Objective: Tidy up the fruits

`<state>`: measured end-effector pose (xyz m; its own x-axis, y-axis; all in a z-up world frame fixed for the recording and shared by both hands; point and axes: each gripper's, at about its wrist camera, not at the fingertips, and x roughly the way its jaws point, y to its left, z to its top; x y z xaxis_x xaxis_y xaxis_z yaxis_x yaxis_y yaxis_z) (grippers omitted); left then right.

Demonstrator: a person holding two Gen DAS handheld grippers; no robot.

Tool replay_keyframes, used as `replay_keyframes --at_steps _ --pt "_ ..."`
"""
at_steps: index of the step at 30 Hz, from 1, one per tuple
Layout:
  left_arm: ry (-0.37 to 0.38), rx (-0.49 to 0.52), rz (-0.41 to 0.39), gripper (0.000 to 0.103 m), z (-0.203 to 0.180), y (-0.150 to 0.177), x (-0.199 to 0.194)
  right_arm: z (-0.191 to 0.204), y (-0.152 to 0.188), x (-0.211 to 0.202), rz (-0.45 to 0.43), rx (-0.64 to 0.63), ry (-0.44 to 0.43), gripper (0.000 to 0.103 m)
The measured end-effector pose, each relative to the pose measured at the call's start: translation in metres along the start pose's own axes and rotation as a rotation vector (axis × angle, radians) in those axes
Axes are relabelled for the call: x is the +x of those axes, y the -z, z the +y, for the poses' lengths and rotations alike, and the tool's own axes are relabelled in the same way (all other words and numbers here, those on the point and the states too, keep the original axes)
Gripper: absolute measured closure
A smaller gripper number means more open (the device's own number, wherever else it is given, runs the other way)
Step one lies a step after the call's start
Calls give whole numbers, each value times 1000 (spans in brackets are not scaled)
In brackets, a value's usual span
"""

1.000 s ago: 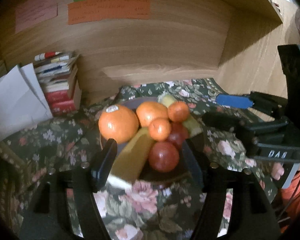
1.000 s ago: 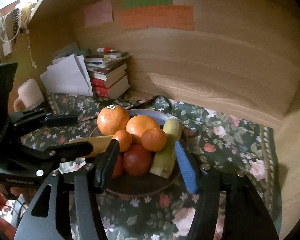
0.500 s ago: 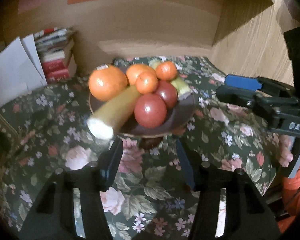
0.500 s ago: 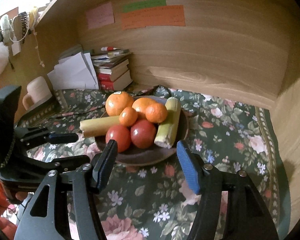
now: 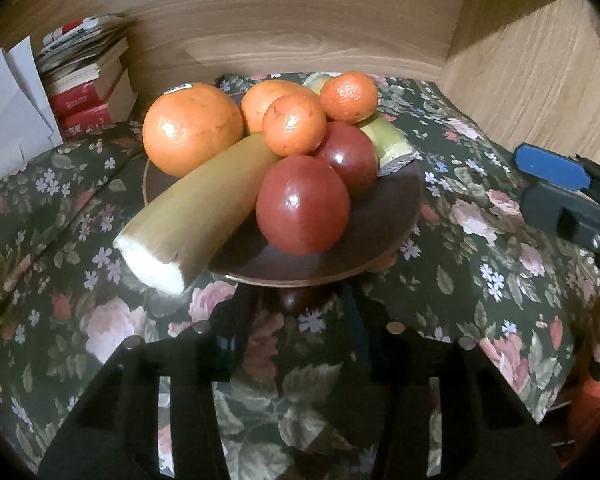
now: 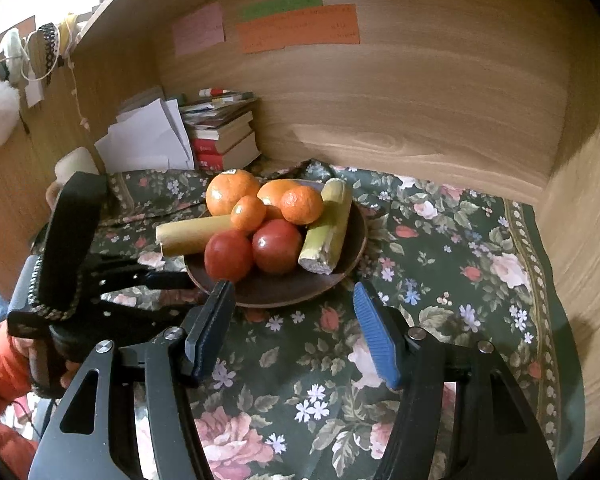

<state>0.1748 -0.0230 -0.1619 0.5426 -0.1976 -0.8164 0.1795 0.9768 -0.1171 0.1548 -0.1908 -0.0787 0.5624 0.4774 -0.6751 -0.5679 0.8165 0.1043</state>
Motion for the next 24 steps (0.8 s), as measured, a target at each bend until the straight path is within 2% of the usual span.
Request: replay_keyframes --at_steps 1,5,12,16,24 --pt "-1 -1 -1 61 0 0 0 0 1 0 2 0 -3 45" --pt "12 10 -8 80 1 2 -2 2 6 1 12 2 -20 45" --pt "16 6 -21 81 3 10 -14 16 16 2 39 -13 -68 44" --pt "1 0 -49 81 8 20 -32 28 25 8 73 -26 -134 45" --pt "-20 -26 -107 81 17 45 -70 56 41 24 129 -81 -182 45"
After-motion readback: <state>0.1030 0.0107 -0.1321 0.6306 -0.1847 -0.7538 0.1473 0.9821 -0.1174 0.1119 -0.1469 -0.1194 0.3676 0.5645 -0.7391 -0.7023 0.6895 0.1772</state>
